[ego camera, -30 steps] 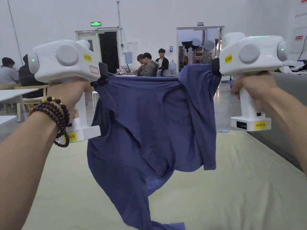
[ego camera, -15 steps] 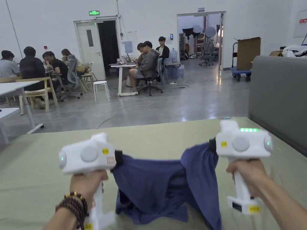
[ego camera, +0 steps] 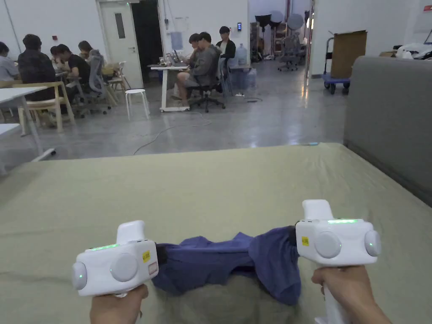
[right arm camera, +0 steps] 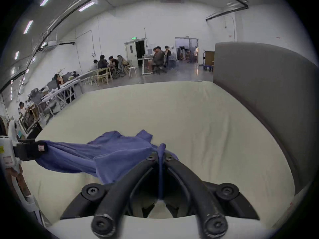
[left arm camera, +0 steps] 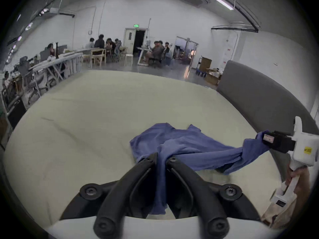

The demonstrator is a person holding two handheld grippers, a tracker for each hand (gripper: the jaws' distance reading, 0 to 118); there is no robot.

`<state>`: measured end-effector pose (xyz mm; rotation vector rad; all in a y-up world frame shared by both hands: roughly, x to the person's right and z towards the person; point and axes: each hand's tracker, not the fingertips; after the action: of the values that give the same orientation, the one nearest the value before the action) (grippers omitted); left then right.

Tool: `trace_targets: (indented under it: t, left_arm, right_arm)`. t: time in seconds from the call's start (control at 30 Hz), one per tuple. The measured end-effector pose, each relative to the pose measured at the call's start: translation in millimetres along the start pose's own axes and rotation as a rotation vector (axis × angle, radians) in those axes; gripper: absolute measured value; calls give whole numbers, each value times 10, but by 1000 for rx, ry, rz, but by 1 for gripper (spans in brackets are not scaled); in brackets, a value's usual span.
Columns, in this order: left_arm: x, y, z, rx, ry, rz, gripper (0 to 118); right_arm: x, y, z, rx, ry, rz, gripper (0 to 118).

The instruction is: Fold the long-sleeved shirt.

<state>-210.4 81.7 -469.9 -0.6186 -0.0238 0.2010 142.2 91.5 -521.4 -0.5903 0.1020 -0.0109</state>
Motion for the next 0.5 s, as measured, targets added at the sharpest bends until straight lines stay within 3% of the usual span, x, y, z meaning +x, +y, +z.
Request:
trace_targets:
  t: [0.17, 0.33, 0.43, 0.5]
  left_arm:
    - [-6, -1020, 444, -33, 97, -46, 5]
    - [-259, -1974, 735, -240, 68, 65, 5]
    - [-225, -2236, 941, -286, 76, -29, 5]
    - [-222, -2279, 971, -293, 77, -4, 5]
  right_arm:
    - [-66, -845, 583, -34, 14, 17, 0]
    - [-17, -1840, 1089, -147, 22, 0, 0]
    - [-8, -2203, 1212, -262, 35, 34, 0]
    - [-24, -2335, 1199, -280, 31, 47, 0]
